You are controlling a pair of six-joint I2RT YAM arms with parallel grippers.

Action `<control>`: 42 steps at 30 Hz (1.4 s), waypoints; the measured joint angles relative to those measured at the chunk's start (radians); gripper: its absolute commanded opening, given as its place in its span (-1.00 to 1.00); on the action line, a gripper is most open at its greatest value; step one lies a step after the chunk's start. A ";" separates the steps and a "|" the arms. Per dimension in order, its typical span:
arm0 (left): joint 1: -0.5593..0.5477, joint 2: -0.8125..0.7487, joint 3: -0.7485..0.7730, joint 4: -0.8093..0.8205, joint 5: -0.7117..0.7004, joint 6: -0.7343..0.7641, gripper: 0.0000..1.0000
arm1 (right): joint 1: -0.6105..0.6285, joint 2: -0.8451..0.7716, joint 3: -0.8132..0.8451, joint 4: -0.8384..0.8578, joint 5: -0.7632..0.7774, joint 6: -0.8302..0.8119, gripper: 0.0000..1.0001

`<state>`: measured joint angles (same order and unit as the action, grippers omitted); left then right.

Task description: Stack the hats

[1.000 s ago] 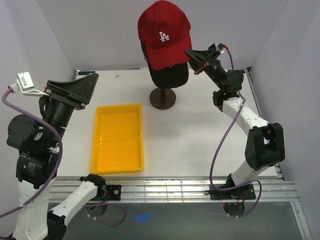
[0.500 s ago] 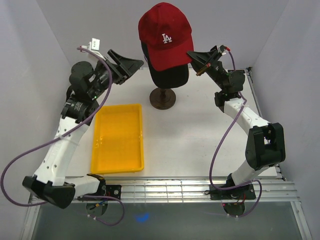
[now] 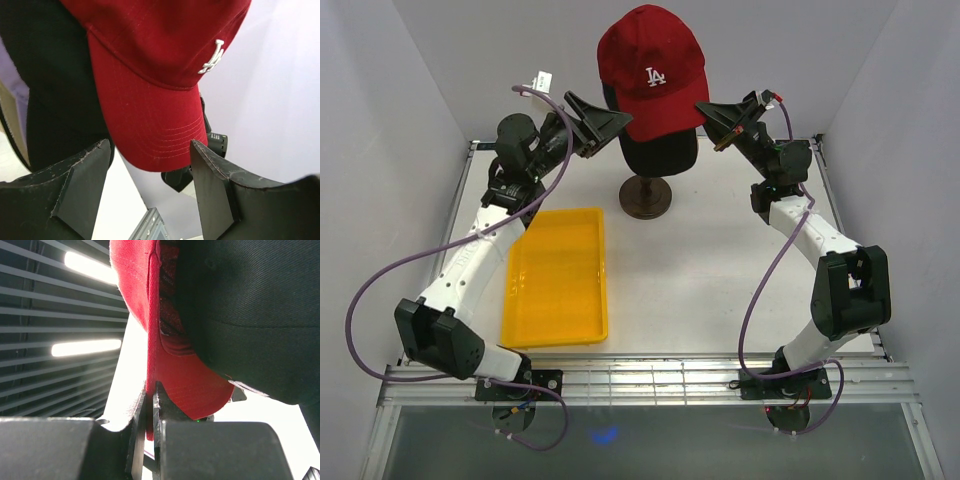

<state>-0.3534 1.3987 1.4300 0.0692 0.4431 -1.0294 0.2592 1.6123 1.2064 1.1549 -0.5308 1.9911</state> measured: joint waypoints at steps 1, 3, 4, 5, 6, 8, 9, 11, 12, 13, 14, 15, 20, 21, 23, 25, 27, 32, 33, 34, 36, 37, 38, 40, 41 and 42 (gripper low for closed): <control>0.000 0.005 -0.003 0.020 0.004 -0.009 0.50 | -0.001 0.000 0.000 0.000 0.000 0.000 -0.84; 0.000 0.008 -0.019 0.057 0.013 -0.025 0.50 | -0.002 0.000 0.000 0.000 -0.001 0.000 -0.84; 0.000 0.010 -0.026 0.072 0.016 -0.032 0.50 | -0.002 0.000 0.000 0.000 -0.001 0.000 -0.84; 0.000 0.013 -0.029 0.082 0.019 -0.039 0.50 | -0.002 0.000 0.000 0.000 -0.001 0.000 -0.84; 0.000 0.018 -0.029 0.092 0.021 -0.045 0.50 | -0.002 0.000 0.000 0.000 -0.001 0.000 -0.84; 0.000 0.024 -0.032 0.101 0.023 -0.054 0.50 | -0.002 0.000 0.000 0.000 0.000 0.000 -0.84; 0.000 0.024 -0.036 0.105 0.023 -0.058 0.50 | -0.002 0.000 0.000 0.000 0.000 0.000 -0.84; 0.000 0.024 -0.044 0.116 0.025 -0.064 0.51 | -0.002 0.000 0.000 0.000 0.000 0.000 -0.84; 0.000 0.024 -0.047 0.119 0.025 -0.066 0.51 | -0.002 0.000 0.000 0.000 -0.001 0.000 -0.84; 0.000 0.026 -0.048 0.120 0.026 -0.068 0.51 | -0.002 -0.001 0.000 0.000 0.000 0.000 -0.84; 0.000 0.028 -0.048 0.124 0.027 -0.070 0.51 | -0.002 -0.001 0.000 0.000 0.000 0.000 -0.84; 0.000 0.031 -0.048 0.127 0.027 -0.071 0.51 | -0.002 -0.001 0.000 0.000 0.000 0.000 -0.84; -0.006 0.043 -0.048 0.143 0.029 -0.079 0.52 | -0.002 -0.002 0.000 0.000 0.000 0.000 -0.84; -0.009 0.046 -0.048 0.147 0.029 -0.080 0.52 | -0.002 -0.002 0.000 0.000 0.000 0.000 -0.84; -0.013 0.051 -0.048 0.150 0.029 -0.082 0.52 | -0.002 -0.002 0.000 0.000 0.000 0.000 -0.84; -0.017 0.053 -0.048 0.150 0.029 -0.087 0.51 | -0.002 -0.003 0.000 -0.001 0.000 0.000 -0.84; -0.021 0.053 -0.048 0.153 0.029 -0.091 0.51 | -0.002 -0.005 0.000 -0.001 0.000 0.000 -0.84; -0.028 0.053 -0.048 0.177 0.029 -0.100 0.49 | -0.002 -0.012 0.000 -0.001 0.000 0.000 -0.84; -0.029 0.053 -0.047 0.179 0.029 -0.101 0.47 | -0.002 -0.013 0.000 -0.002 0.000 0.000 -0.84; -0.029 0.053 -0.047 0.180 0.029 -0.103 0.46 | -0.002 -0.014 0.000 -0.002 -0.001 0.000 -0.84; -0.029 0.053 -0.047 0.180 0.029 -0.105 0.42 | -0.002 -0.015 0.000 -0.002 -0.002 0.000 -0.84; -0.029 0.053 -0.047 0.180 0.029 -0.106 0.40 | -0.002 -0.015 0.000 -0.002 -0.004 0.000 -0.84; -0.030 0.053 -0.047 0.180 0.029 -0.107 0.38 | -0.002 -0.015 0.000 -0.002 -0.004 0.000 -0.84; -0.030 0.053 -0.047 0.183 0.029 -0.109 0.32 | -0.003 -0.015 0.000 -0.003 -0.005 0.000 -0.83; -0.031 0.053 -0.047 0.183 0.029 -0.110 0.28 | -0.003 -0.015 0.000 -0.003 -0.006 0.000 -0.84; -0.031 0.053 -0.047 0.183 0.029 -0.109 0.25 | -0.004 -0.016 0.000 -0.003 -0.007 0.001 -0.83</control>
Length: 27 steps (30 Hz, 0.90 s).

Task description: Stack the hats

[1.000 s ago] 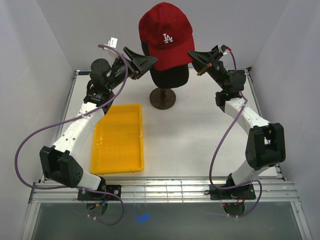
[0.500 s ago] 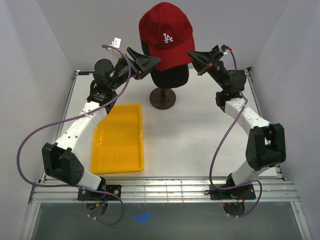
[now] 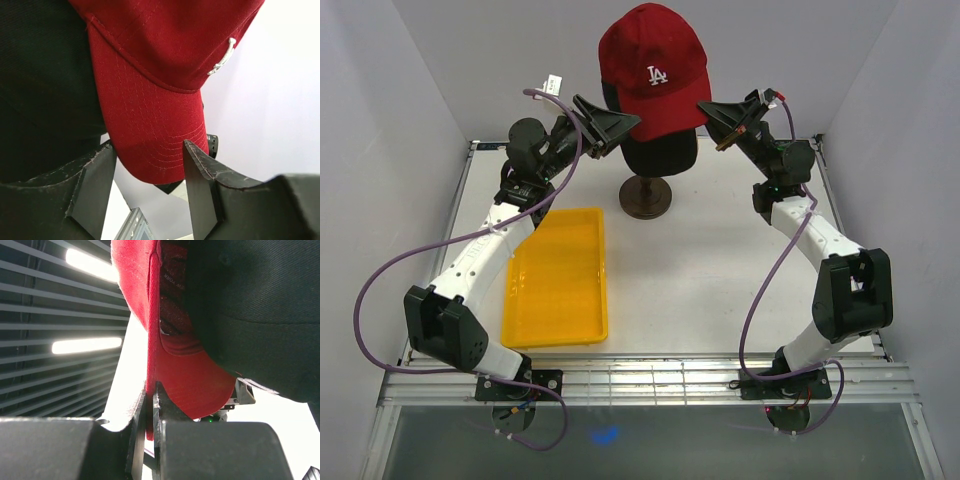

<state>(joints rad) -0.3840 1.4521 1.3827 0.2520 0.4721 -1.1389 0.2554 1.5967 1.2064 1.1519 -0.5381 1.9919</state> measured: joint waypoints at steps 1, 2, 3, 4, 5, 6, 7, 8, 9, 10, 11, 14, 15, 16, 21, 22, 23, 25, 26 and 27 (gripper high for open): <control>0.000 0.000 0.000 0.000 0.000 -0.001 0.23 | 0.000 -0.001 0.000 0.000 0.000 0.001 -0.84; 0.000 0.000 0.000 0.000 0.000 -0.002 0.20 | -0.001 -0.001 0.000 0.000 -0.001 0.003 -0.83; 0.000 0.000 0.000 0.000 0.000 -0.003 0.19 | -0.001 -0.002 0.000 0.000 -0.001 0.004 -0.83; 0.000 0.000 0.000 0.000 0.000 -0.003 0.14 | -0.001 -0.003 0.000 -0.001 -0.001 0.006 -0.84; 0.000 0.000 0.000 0.000 0.000 -0.005 0.11 | -0.002 -0.003 0.000 -0.002 -0.002 0.006 -0.84; 0.000 0.000 0.000 0.000 0.000 -0.005 0.09 | -0.003 -0.005 0.000 -0.004 -0.003 0.008 -0.84; 0.000 0.000 0.000 0.000 0.000 -0.006 0.07 | -0.003 -0.006 0.000 -0.005 -0.006 0.010 -0.84; 0.000 0.000 0.000 0.000 0.000 -0.006 0.03 | -0.005 -0.007 0.000 -0.008 -0.010 0.011 -0.84; 0.000 0.000 0.000 0.000 0.000 -0.007 0.02 | -0.005 -0.008 0.000 -0.010 -0.013 0.013 -0.84; 0.000 0.000 0.000 0.001 0.000 -0.007 0.02 | -0.006 -0.008 0.002 -0.014 -0.016 0.014 -0.84; 0.000 0.000 0.000 0.001 0.000 -0.008 0.01 | -0.007 -0.008 0.002 -0.019 -0.020 0.015 -0.83; 0.000 0.000 0.002 0.003 0.000 -0.011 -0.02 | -0.011 -0.008 0.012 -0.037 -0.034 0.018 -0.84; 0.000 0.000 0.003 0.003 0.000 -0.012 -0.05 | -0.012 -0.008 0.017 -0.041 -0.039 0.018 -0.84; 0.000 0.000 0.005 0.003 0.000 -0.013 -0.06 | -0.013 -0.008 0.024 -0.048 -0.043 0.018 -0.84; 0.001 0.000 0.010 0.015 0.000 -0.016 -0.08 | -0.015 -0.006 0.053 -0.062 -0.067 0.019 -0.84; 0.001 0.000 0.010 0.019 0.001 -0.018 -0.11 | -0.016 -0.006 0.061 -0.066 -0.072 0.019 -0.84; 0.001 0.000 0.012 0.023 0.003 -0.022 -0.12 | -0.017 -0.006 0.066 -0.071 -0.074 0.019 -0.84; 0.001 0.000 0.013 0.034 0.005 -0.026 -0.14 | -0.020 -0.006 0.076 -0.078 -0.082 0.019 -0.84; 0.001 0.000 0.013 0.042 0.006 -0.029 -0.15 | -0.021 -0.006 0.077 -0.079 -0.085 0.021 -0.84; 0.002 0.000 0.013 0.049 0.006 -0.031 -0.16 | -0.022 -0.006 0.077 -0.080 -0.088 0.022 -0.84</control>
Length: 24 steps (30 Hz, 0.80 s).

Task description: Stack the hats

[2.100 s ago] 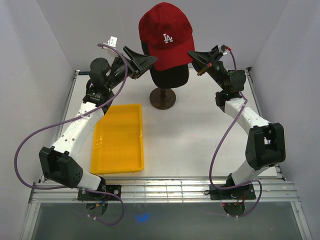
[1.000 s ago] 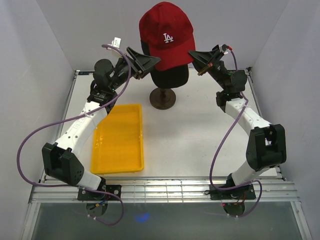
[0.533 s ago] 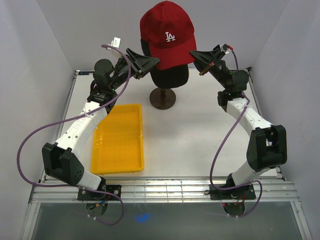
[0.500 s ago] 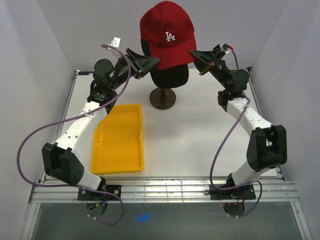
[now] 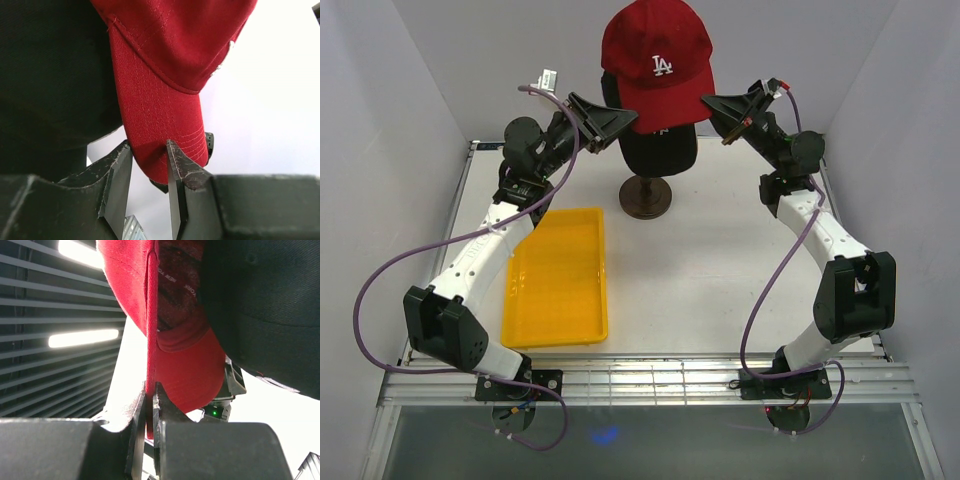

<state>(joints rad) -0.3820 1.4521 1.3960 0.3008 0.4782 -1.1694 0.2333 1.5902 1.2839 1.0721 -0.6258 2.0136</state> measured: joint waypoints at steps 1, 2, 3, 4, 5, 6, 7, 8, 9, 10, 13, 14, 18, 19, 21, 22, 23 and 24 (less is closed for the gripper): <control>0.001 0.000 0.000 0.008 0.001 -0.002 -0.16 | -0.002 0.000 0.000 -0.002 -0.004 0.001 -0.84; 0.002 0.000 0.000 0.014 0.001 -0.002 -0.15 | -0.003 0.000 0.001 -0.004 -0.006 0.002 -0.84; 0.002 0.000 0.000 0.020 0.001 -0.002 -0.16 | -0.004 0.000 0.001 -0.006 -0.007 0.003 -0.84; 0.002 0.000 0.000 0.025 0.001 -0.002 -0.17 | -0.005 0.000 0.001 -0.008 -0.008 0.004 -0.84; 0.002 0.000 0.000 0.028 0.001 -0.002 -0.21 | -0.005 0.000 0.001 -0.012 -0.009 0.006 -0.84; 0.003 0.000 0.000 0.030 0.001 -0.003 -0.27 | -0.005 0.000 0.001 -0.018 -0.011 0.008 -0.84; 0.003 0.000 0.000 0.030 0.001 -0.004 -0.30 | -0.006 0.000 0.002 -0.024 -0.013 0.011 -0.84; 0.006 0.000 0.000 0.032 0.001 -0.006 -0.33 | -0.008 0.000 0.004 -0.033 -0.016 0.014 -0.84; 0.007 0.000 0.000 0.036 0.001 -0.007 -0.38 | -0.010 0.002 0.008 -0.042 -0.024 0.015 -0.84; 0.008 0.000 0.000 0.039 0.001 -0.009 -0.42 | -0.012 0.004 0.017 -0.056 -0.030 0.018 -0.84; 0.010 -0.001 0.000 0.051 0.002 -0.016 -0.58 | -0.021 0.006 0.043 -0.106 -0.051 0.021 -0.83; 0.010 -0.001 0.000 0.052 0.002 -0.017 -0.62 | -0.022 0.006 0.050 -0.122 -0.058 0.022 -0.83; 0.012 -0.001 0.000 0.054 0.003 -0.018 -0.88 | -0.025 0.008 0.075 -0.177 -0.078 0.022 -0.82; 0.013 -0.002 0.000 0.056 0.003 -0.018 -0.99 | -0.026 0.009 0.080 -0.188 -0.083 0.022 -0.83; 0.014 -0.004 -0.001 0.060 0.002 -0.018 -1.00 | -0.029 0.014 0.091 -0.209 -0.092 0.021 -0.83; 0.014 -0.006 -0.004 0.064 0.002 -0.017 -1.00 | -0.030 0.018 0.095 -0.219 -0.098 0.021 -0.83; 0.014 -0.010 -0.010 0.067 0.002 -0.017 -1.00 | -0.031 0.021 0.099 -0.229 -0.105 0.019 -0.83; 0.014 -0.013 -0.016 0.066 0.001 -0.017 -1.00 | -0.031 0.025 0.105 -0.241 -0.111 0.016 -0.82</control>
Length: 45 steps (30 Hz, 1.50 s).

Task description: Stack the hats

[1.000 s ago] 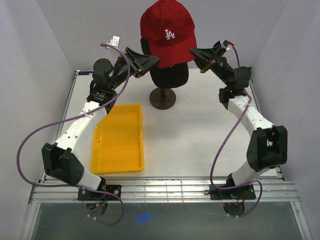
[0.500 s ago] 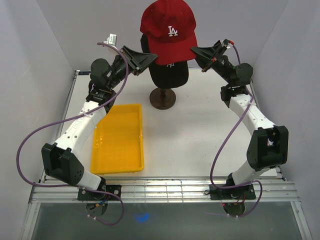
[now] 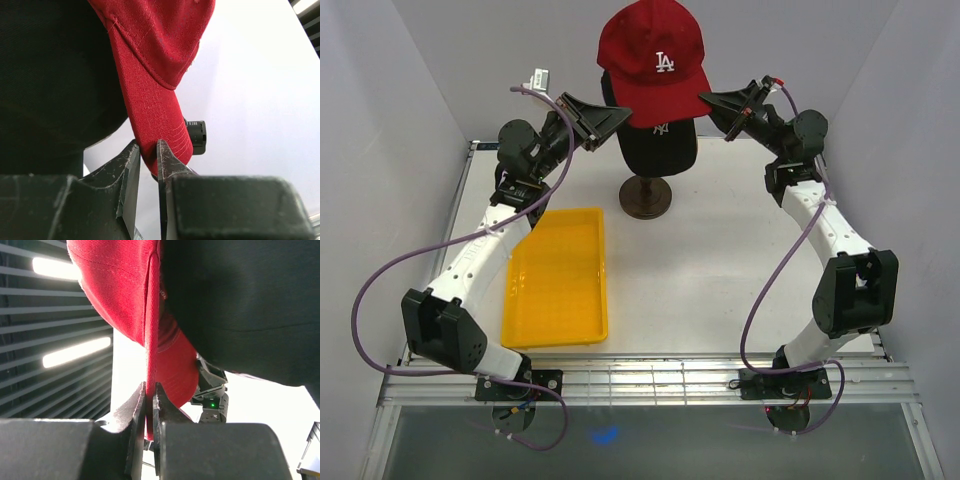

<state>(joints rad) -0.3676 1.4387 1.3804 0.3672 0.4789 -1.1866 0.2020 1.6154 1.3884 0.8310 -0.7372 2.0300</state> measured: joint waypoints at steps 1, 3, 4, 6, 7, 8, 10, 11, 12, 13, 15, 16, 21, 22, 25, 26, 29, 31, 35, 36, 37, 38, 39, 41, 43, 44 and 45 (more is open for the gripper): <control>0.001 -0.002 -0.006 0.002 -0.001 0.000 -1.00 | 0.000 0.003 0.004 -0.012 -0.005 -0.004 -0.83; 0.004 -0.005 -0.015 0.000 0.000 0.000 -1.00 | -0.001 0.008 0.010 -0.034 -0.015 -0.020 -0.83; 0.005 -0.006 -0.020 0.000 -0.002 0.000 -1.00 | -0.001 0.012 0.014 -0.046 -0.020 -0.027 -0.83; 0.006 -0.013 -0.038 0.000 -0.007 0.000 -1.00 | -0.002 0.019 0.024 -0.068 -0.032 -0.044 -0.84; 0.006 -0.016 -0.048 0.000 -0.010 0.000 -1.00 | -0.003 0.024 0.031 -0.079 -0.040 -0.052 -0.84; 0.006 -0.020 -0.057 0.000 -0.012 0.000 -1.00 | -0.003 0.027 0.037 -0.089 -0.046 -0.062 -0.84; 0.006 -0.025 -0.071 0.000 -0.016 0.000 -1.00 | -0.004 0.029 0.041 -0.108 -0.056 -0.082 -0.84; 0.006 -0.026 -0.077 0.000 -0.016 0.000 -1.00 | -0.005 0.029 0.041 -0.115 -0.059 -0.090 -0.84; 0.006 -0.027 -0.082 0.000 -0.016 0.000 -1.00 | -0.005 0.029 0.041 -0.121 -0.061 -0.097 -0.84; 0.006 -0.027 -0.085 0.000 -0.016 0.000 -1.00 | -0.005 0.029 0.041 -0.127 -0.064 -0.104 -0.84; 0.006 -0.029 -0.098 0.002 -0.016 0.000 -1.00 | -0.006 0.029 0.040 -0.135 -0.069 -0.119 -0.84; 0.006 -0.030 -0.105 0.002 -0.015 0.000 -1.00 | -0.006 0.029 0.040 -0.139 -0.071 -0.127 -0.84; 0.006 -0.032 -0.143 0.007 -0.014 0.001 -1.00 | -0.008 0.029 0.034 -0.157 -0.083 -0.169 -0.84; 0.006 -0.033 -0.151 0.007 -0.014 0.001 -1.00 | -0.009 0.029 0.028 -0.158 -0.086 -0.177 -0.84; 0.006 -0.034 -0.164 0.003 -0.013 0.003 -1.00 | -0.011 0.029 0.005 -0.155 -0.092 -0.193 -0.84; 0.006 -0.034 -0.165 0.001 -0.013 0.005 -1.00 | -0.013 0.029 -0.006 -0.152 -0.092 -0.196 -0.84; 0.006 -0.035 -0.168 -0.003 -0.012 0.014 -1.00 | -0.017 0.029 -0.039 -0.140 -0.093 -0.200 -0.84; 0.006 -0.035 -0.170 -0.010 -0.012 0.019 -1.00 | -0.019 0.027 -0.062 -0.124 -0.093 -0.202 -0.84; 0.006 -0.035 -0.170 -0.029 -0.011 0.023 -1.00 | -0.020 0.021 -0.097 -0.105 -0.088 -0.208 -0.84; 0.006 -0.035 -0.170 -0.035 -0.011 0.023 -1.00 | -0.021 0.020 -0.104 -0.098 -0.088 -0.211 -0.84; 0.006 -0.035 -0.170 -0.041 -0.011 0.024 -1.00 | -0.021 0.018 -0.111 -0.094 -0.087 -0.214 -0.84; 0.006 -0.035 -0.170 -0.049 -0.011 0.024 -1.00 | -0.022 0.017 -0.115 -0.094 -0.088 -0.217 -0.84; 0.006 -0.035 -0.171 -0.056 -0.012 0.024 -1.00 | -0.023 0.016 -0.120 -0.092 -0.087 -0.222 -0.84; 0.006 -0.035 -0.174 -0.069 -0.015 0.023 -1.00 | -0.023 0.015 -0.129 -0.088 -0.089 -0.232 -0.84; 0.005 -0.035 -0.177 -0.082 -0.020 0.022 -1.00 | -0.023 0.015 -0.133 -0.088 -0.089 -0.244 -0.84; 0.005 -0.035 -0.178 -0.090 -0.023 0.021 -1.00 | -0.023 0.014 -0.135 -0.089 -0.089 -0.251 -0.84; 0.005 -0.036 -0.179 -0.099 -0.026 0.020 -1.00 | -0.023 0.014 -0.137 -0.089 -0.090 -0.259 -0.84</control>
<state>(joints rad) -0.3622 1.4025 1.2018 0.2680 0.4526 -1.1667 0.1787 1.6295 1.2510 0.7422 -0.8268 1.7714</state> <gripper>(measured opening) 0.251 0.100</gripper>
